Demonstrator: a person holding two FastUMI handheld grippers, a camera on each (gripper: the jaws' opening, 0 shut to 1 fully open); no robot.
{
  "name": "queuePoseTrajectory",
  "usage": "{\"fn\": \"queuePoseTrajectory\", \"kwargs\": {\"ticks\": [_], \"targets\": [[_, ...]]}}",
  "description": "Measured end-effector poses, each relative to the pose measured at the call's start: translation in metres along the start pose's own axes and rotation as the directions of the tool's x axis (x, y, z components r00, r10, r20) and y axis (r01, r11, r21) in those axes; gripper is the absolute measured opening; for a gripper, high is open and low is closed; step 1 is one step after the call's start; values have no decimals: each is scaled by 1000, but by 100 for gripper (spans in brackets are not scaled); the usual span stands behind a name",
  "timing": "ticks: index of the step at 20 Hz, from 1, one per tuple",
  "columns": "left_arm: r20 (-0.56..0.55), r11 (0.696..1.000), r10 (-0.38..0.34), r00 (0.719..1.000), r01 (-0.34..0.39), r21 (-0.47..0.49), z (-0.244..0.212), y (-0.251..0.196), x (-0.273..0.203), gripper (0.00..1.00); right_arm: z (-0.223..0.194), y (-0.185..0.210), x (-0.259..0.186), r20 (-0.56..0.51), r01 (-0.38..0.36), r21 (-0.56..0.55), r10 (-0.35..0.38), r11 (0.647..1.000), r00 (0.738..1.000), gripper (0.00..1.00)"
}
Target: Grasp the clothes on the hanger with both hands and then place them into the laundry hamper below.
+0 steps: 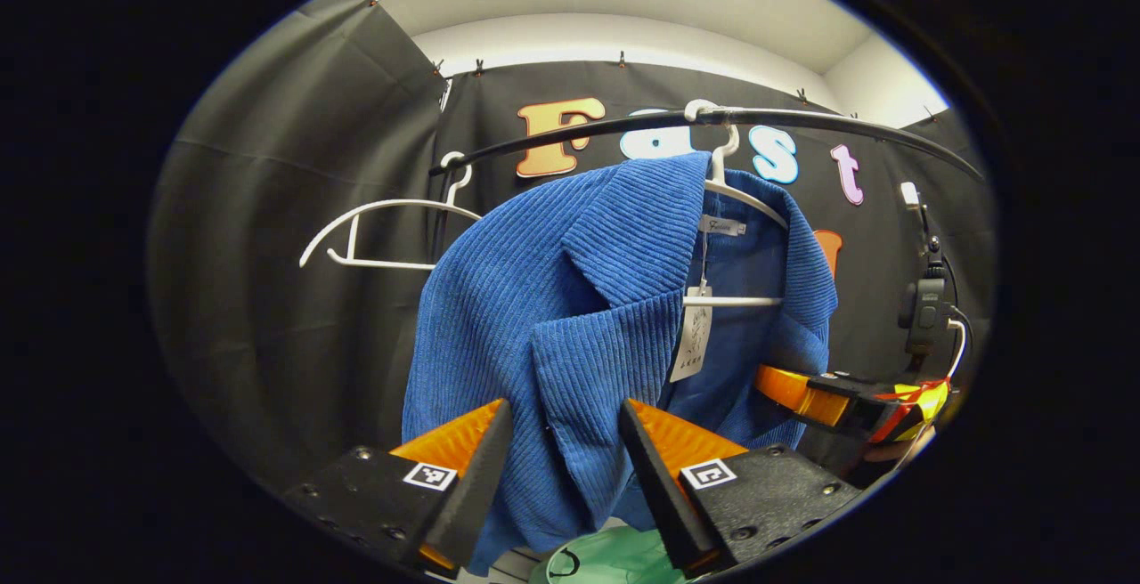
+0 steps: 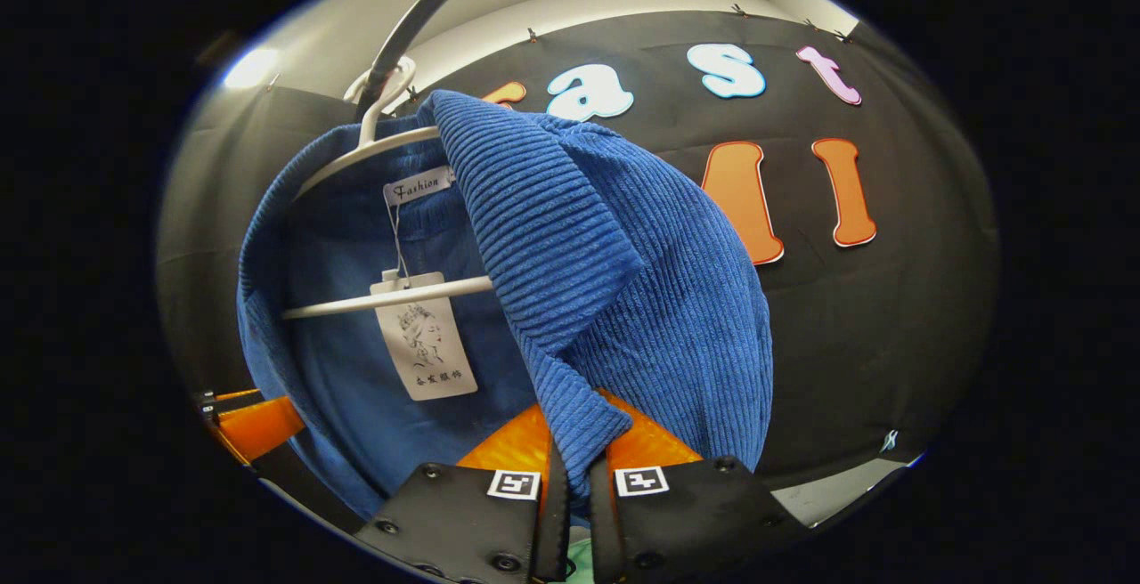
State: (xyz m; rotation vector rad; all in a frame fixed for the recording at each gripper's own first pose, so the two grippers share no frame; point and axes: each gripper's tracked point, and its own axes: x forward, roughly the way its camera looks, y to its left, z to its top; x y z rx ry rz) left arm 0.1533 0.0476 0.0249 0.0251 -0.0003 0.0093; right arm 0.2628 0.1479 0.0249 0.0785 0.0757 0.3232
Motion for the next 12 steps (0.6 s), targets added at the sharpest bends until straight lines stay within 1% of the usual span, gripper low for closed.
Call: {"fn": "queuePoseTrajectory", "kwargs": {"ticks": [1,3,4,5,6,7,8,9,10,11,12], "targets": [[-2,1000,-2,1000,2,0,-1,-1,-1,71,1,-2,-5,-1,3,3,-3,1000,1000,18],[-5,1000,-15,1000,15,-8,-2,-4,1,63,1,0,-9,4,-28,23,28,999,1000,10],[-6,1000,-19,1000,19,-9,-2,-5,1,57,3,1,-12,5,-41,35,41,999,999,10],[-8,1000,-19,1000,19,-4,-2,-5,-1,53,4,3,-14,6,-61,49,61,997,998,3],[-8,1000,-18,1000,18,1,-1,-5,0,48,7,5,-17,10,-88,63,87,994,996,3],[-10,1000,-27,1000,27,2,-2,-8,0,43,8,7,-20,13,-107,72,106,992,994,7],[-18,999,-40,999,40,2,-4,-12,2,38,10,7,-23,13,-117,76,116,990,993,10],[-24,999,-42,999,42,0,-5,-13,0,32,11,5,-27,13,-121,76,121,990,993,10],[-22,999,-32,999,32,-3,-5,-12,-1,20,12,4,-30,11,-126,77,126,989,992,10],[-23,1000,-19,1000,19,-3,-5,-11,-3,13,12,4,-33,8,-132,81,132,988,991,10],[-42,1000,-22,999,22,12,-7,-14,-6,8,13,3,-37,9,-139,84,139,987,990,10]]}}
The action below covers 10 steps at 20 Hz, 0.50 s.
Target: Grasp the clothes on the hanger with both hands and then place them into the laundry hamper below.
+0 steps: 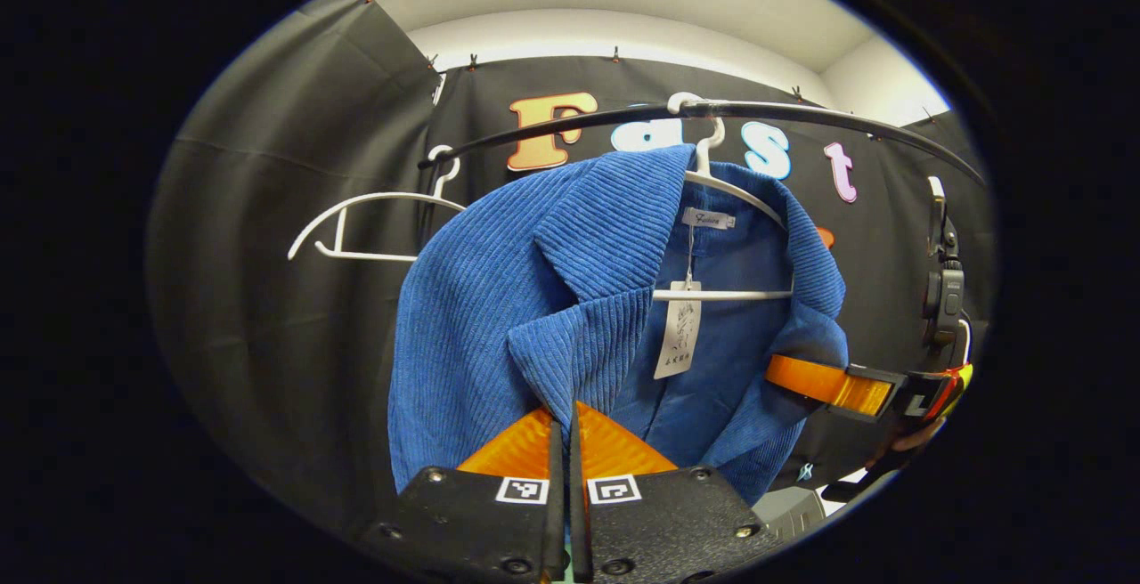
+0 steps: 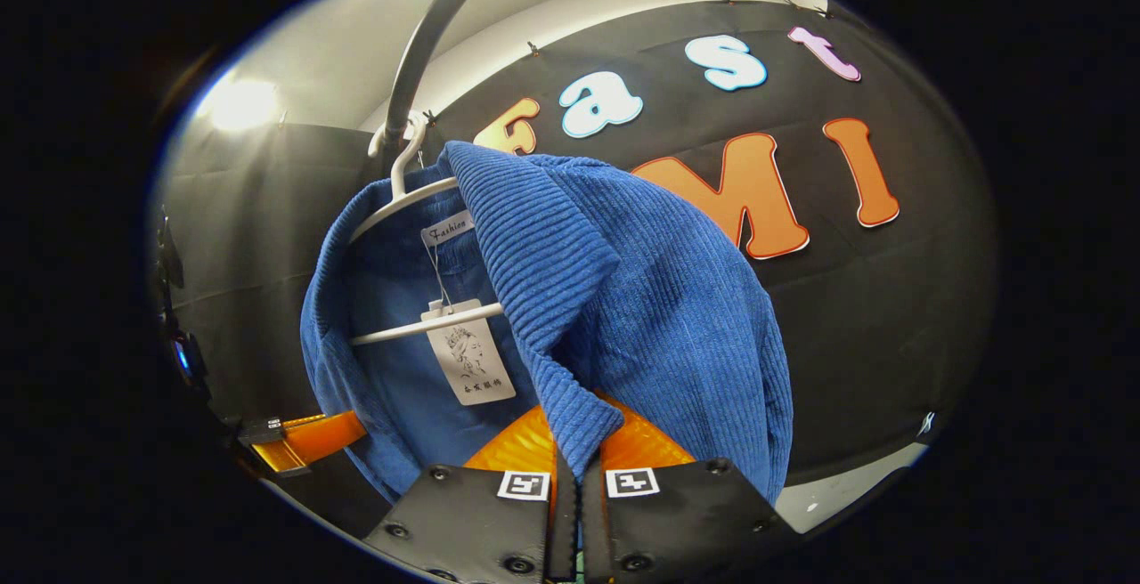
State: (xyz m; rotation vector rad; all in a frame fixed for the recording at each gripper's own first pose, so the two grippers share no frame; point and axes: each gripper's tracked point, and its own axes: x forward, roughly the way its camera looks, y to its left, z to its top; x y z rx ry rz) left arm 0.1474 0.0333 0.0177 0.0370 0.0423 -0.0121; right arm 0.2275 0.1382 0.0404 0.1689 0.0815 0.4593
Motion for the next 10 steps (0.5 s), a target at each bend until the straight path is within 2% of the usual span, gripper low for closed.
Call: {"fn": "queuePoseTrajectory", "kwargs": {"ticks": [1,3,6,10], "targets": [[-16,1000,-11,1000,11,21,-1,-5,-6,2,3,1,-4,4,-9,4,9,1000,1000,10],[22,999,-19,1000,18,37,10,-9,-16,1,7,3,-13,10,-37,8,37,999,999,10],[76,1000,-3,997,3,-11,23,-3,-36,0,15,13,-25,22,-103,46,102,994,995,10],[135,998,64,989,-66,13,48,27,-56,0,28,12,-32,43,-164,134,160,977,986,10]]}}
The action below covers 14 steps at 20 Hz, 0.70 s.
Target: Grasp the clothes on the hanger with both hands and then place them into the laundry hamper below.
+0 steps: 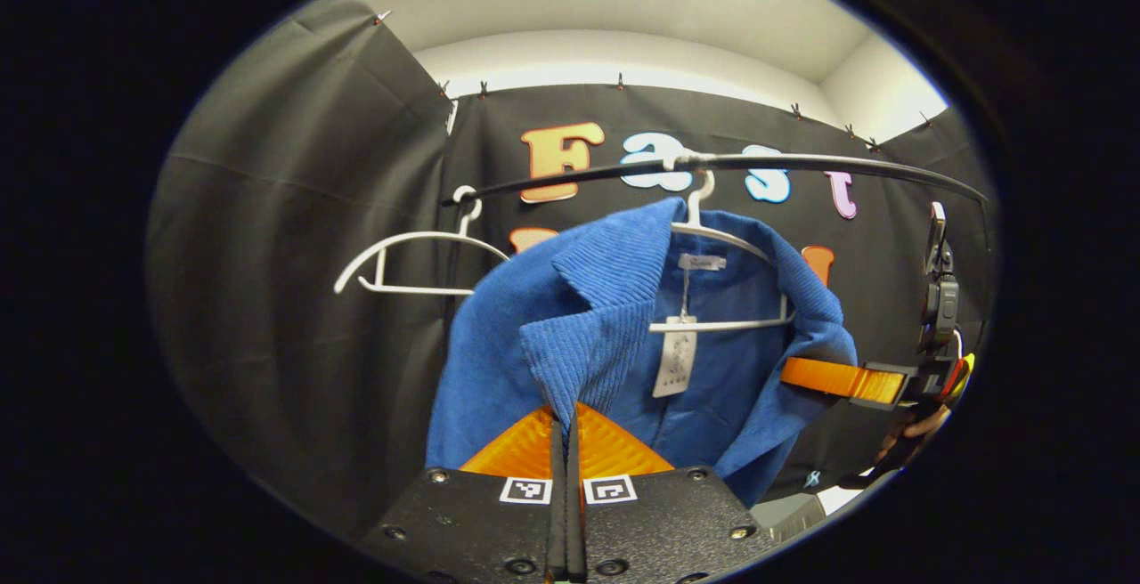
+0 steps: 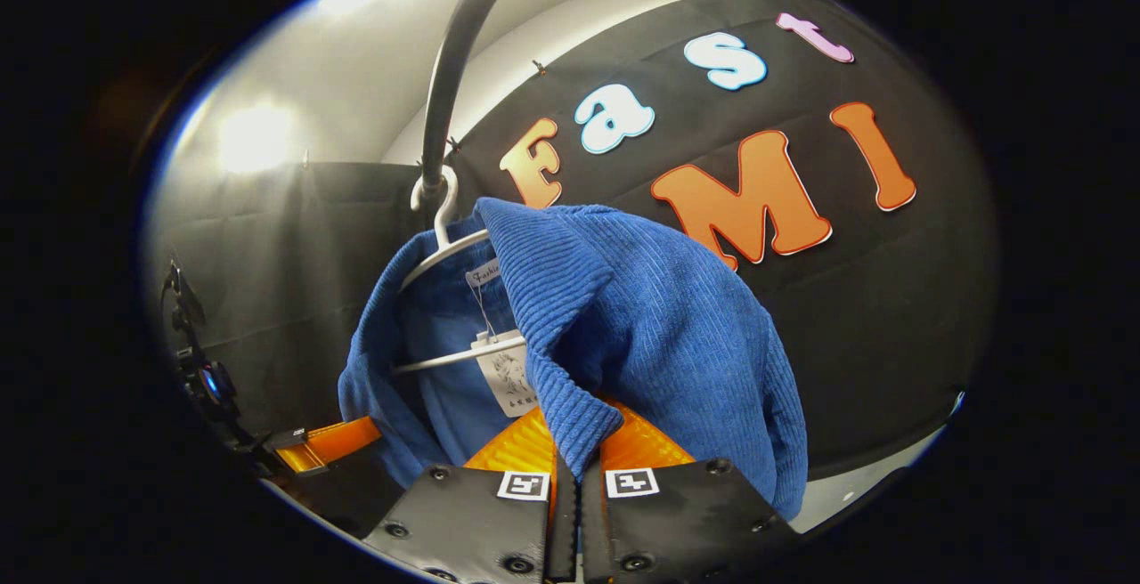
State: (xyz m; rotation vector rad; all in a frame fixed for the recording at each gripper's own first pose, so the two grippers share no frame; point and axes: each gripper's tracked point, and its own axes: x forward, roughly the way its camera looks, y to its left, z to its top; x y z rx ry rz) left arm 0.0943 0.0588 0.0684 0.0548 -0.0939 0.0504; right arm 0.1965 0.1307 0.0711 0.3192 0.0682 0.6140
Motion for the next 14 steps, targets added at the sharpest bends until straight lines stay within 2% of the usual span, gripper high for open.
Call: {"fn": "queuePoseTrajectory", "kwargs": {"ticks": [2,5,9,14], "targets": [[30,1000,20,999,-21,13,12,11,-5,0,5,-4,-2,16,-24,84,23,996,1000,10],[6,1000,15,1000,-15,22,9,20,-5,0,18,-22,3,50,-15,192,5,981,999,10],[-24,999,-42,999,42,-27,9,21,12,0,21,-32,0,76,20,168,-33,986,997,10],[-1,986,-108,994,107,-124,24,43,42,0,33,-29,-6,97,4,156,-19,988,995,10]]}}
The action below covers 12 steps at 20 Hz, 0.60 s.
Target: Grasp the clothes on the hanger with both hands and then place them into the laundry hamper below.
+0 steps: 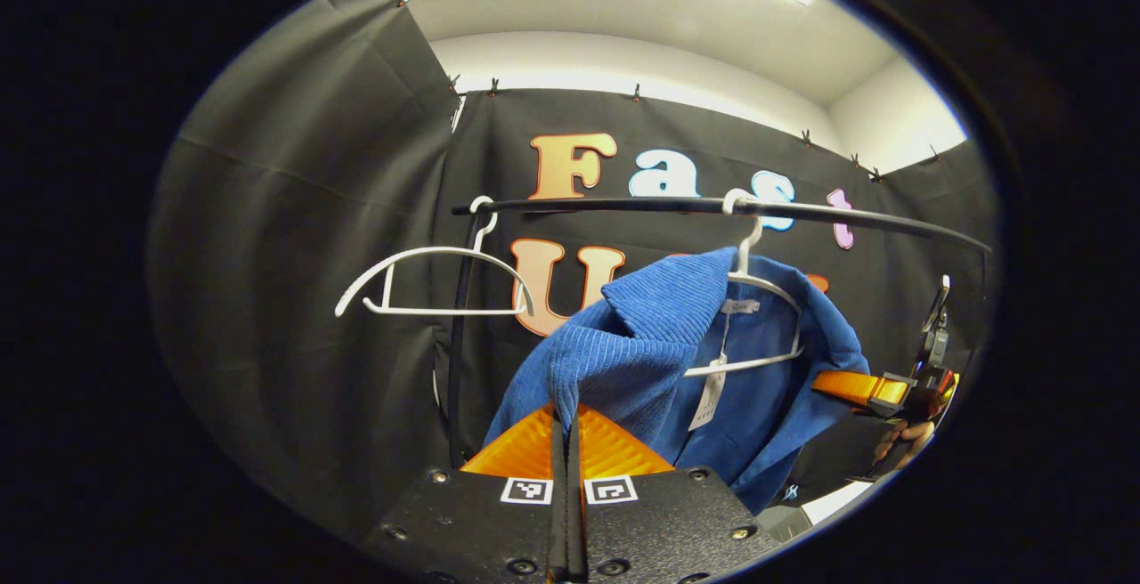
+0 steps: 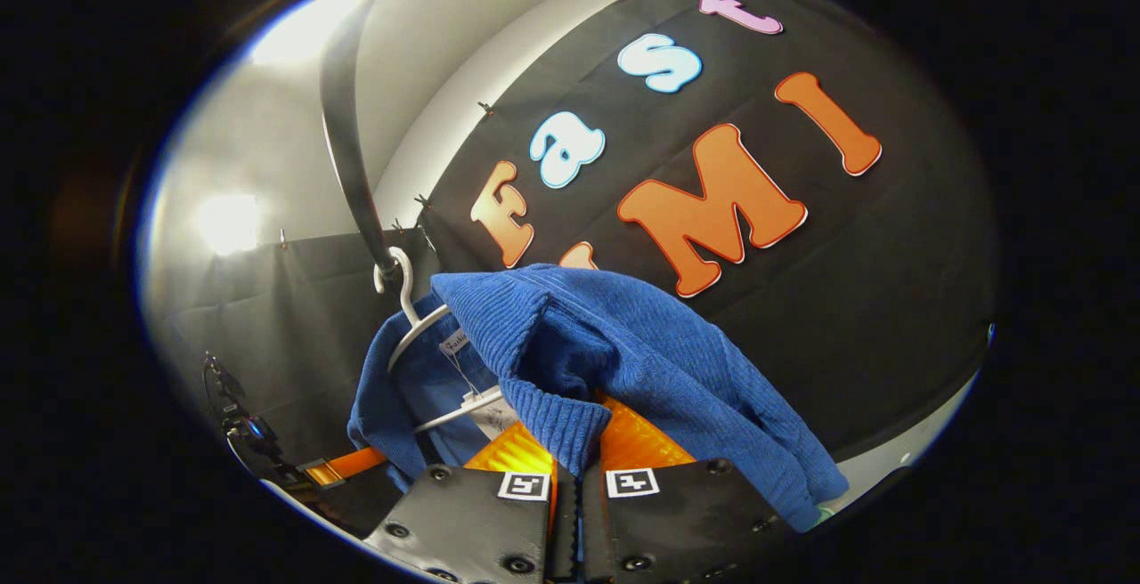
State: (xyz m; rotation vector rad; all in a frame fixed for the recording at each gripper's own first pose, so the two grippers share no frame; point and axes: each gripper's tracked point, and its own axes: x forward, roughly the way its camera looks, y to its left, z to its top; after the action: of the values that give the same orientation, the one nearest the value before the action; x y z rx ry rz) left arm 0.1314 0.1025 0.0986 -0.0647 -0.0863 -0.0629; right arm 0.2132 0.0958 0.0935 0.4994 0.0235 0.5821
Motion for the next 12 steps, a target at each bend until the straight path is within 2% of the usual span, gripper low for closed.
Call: {"fn": "queuePoseTrajectory", "kwargs": {"ticks": [4,8,10,12], "targets": [[17,996,-29,999,31,-83,28,19,9,0,23,1,-1,56,-19,93,14,996,998,10],[42,991,-39,998,44,-128,62,40,18,0,50,8,6,98,-48,84,39,995,994,10],[76,992,-38,996,47,-121,82,48,19,0,66,15,7,125,-74,85,63,994,990,10],[106,996,-39,994,47,-79,98,51,20,0,80,11,10,132,-68,78,57,995,990,10]]}}
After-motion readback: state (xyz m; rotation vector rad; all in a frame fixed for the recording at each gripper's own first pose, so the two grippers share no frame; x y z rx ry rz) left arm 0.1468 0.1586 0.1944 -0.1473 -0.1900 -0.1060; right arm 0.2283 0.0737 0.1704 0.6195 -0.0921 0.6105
